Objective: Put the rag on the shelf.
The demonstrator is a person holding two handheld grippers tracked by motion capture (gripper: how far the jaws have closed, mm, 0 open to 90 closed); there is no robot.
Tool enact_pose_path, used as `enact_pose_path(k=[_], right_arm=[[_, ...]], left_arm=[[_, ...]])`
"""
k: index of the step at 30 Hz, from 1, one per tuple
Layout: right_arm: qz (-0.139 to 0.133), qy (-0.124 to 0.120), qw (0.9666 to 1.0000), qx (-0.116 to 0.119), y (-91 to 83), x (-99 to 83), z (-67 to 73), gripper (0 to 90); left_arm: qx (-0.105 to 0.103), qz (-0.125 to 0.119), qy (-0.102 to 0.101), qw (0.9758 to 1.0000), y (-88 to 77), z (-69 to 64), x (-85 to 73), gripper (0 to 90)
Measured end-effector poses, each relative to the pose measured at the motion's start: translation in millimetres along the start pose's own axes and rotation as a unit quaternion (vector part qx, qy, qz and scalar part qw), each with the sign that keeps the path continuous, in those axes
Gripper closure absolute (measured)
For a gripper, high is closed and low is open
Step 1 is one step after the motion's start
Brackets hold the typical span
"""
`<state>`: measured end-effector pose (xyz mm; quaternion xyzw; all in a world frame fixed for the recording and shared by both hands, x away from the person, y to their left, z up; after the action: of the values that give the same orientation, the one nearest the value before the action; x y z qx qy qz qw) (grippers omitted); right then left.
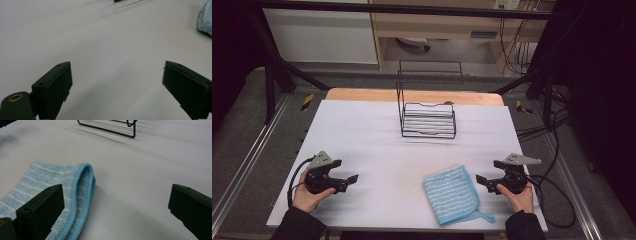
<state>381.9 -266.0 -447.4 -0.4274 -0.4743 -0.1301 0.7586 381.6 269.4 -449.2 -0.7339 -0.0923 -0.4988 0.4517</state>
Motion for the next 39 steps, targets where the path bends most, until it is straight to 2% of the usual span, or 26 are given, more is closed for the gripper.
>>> enact_pose_path(k=[14,25,31,39], right_arm=[[0.005,-0.002,1.0000,-0.006,1.6,-1.0,0.6,1.3],[0.009,-0.005,0.9999,-0.006,4.0,-1.4,2.1,1.2],[0.010,-0.007,0.9999,-0.009,4.4,-1.7,2.2,1.2],[0.009,-0.006,0.9999,-0.010,4.2,-1.7,2.4,1.2]], left_arm=[[-0.006,0.017,0.000,0.9998,9.6,-10.7,1.0,9.6],[-0.009,0.015,-0.006,0.9998,19.2,-26.5,9.0,9.7],[-0.014,0.018,-0.001,0.9998,26.6,-37.4,15.1,10.0],[-0.028,0.029,0.020,0.9990,39.2,-58.4,28.2,10.6]])
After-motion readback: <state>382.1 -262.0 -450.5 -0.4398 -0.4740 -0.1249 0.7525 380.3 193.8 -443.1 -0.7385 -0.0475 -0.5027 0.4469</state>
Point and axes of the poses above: each handheld gripper's, and its own axes: y roughly forward along the jaws, x roughly out of its top, z roughly to its left, the point moved 3 cm from there along y, roughly forward along the jaws, and after that the axes turned 1 degree about -z, right-handed, at the moved point
